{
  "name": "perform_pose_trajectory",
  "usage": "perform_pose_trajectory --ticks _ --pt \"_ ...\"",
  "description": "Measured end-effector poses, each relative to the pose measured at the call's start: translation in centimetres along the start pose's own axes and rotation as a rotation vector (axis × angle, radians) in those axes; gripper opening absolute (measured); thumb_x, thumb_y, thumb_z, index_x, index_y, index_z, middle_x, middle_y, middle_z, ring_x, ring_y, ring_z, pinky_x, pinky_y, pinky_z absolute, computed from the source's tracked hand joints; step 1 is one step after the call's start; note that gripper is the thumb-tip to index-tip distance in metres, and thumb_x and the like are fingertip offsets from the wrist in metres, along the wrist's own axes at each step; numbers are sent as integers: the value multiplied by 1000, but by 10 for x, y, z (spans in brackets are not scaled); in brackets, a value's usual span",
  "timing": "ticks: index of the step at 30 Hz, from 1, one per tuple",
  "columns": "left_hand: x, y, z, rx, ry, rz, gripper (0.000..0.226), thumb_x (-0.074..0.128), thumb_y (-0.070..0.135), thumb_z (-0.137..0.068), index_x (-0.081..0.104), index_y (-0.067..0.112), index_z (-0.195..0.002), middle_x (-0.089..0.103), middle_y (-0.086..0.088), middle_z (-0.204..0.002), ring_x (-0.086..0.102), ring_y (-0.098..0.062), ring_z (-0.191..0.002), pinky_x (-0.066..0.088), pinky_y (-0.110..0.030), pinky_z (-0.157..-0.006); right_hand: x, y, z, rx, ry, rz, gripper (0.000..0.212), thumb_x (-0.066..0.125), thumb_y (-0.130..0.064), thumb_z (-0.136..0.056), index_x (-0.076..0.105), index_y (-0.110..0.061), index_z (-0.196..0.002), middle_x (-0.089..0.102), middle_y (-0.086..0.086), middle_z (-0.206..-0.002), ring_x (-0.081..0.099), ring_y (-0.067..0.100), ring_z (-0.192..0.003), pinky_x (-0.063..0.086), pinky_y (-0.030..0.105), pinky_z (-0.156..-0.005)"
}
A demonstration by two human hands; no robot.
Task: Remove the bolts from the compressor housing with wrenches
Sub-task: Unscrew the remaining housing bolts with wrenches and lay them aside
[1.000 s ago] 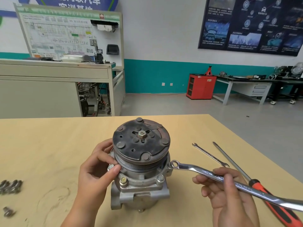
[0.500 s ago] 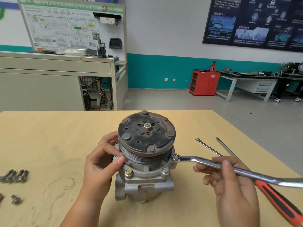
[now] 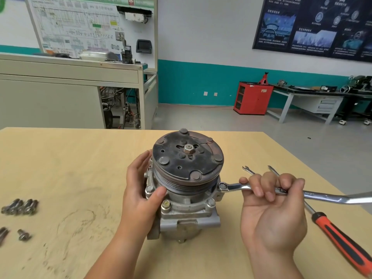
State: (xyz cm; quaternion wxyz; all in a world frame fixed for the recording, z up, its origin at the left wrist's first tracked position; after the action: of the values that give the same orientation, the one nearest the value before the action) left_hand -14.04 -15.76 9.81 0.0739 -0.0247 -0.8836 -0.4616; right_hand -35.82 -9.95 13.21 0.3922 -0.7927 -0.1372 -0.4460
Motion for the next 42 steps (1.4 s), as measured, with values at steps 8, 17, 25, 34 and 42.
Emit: perform_pose_trajectory --ticks 8,17,25,34,42 --pt "-2 -6 -3 -22 -62 -25 65 60 51 -66 47 33 -127 64 24 -116 61 4 -104 46 -9 -78 11 27 -39 348 6 44 35 31 -26 -100 37 -20 -67 27 -9 -44 27 7 -35 37 18 -39" --pt "-1 -4 -2 -23 -61 -73 62 56 46 -63 46 39 -124 63 22 -116 62 -2 -104 47 -12 -81 55 57 -76 595 -481 494 36 32 -24 -100 45 -15 -67 53 -4 -55 54 8 -51 46 20 -49" --pt "0 -2 0 -20 -36 -52 62 59 46 -63 47 38 -123 63 28 -114 62 3 -103 46 -7 -77 -19 0 -76 421 -65 273 31 48 -31 -91 63 -15 -69 38 -7 -45 54 4 -48 46 14 -44" --pt "-2 -2 1 25 21 -90 58 60 48 -66 49 41 -122 63 17 -119 60 -1 -109 46 -10 -82 -8 -31 35 191 -284 463 38 74 -71 -50 60 -37 -58 75 4 -88 72 23 -79 40 9 -42" --pt "-5 -5 3 55 52 -117 55 59 48 -66 51 49 -120 60 6 -123 57 -6 -114 45 -13 -87 2 -15 42 172 -312 591 84 69 -83 -36 52 -18 -87 75 8 -83 49 13 -32 15 5 -35"
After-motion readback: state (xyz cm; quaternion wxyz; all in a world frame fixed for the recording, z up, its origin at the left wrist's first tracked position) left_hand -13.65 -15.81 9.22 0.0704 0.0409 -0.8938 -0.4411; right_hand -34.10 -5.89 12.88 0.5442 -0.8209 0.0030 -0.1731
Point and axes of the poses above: each hand's wrist, its own z-axis away from the middle knuckle, its own x-axis out of the palm, y = z × x, the point moved 7 cm from there along -z, towards the middle knuckle
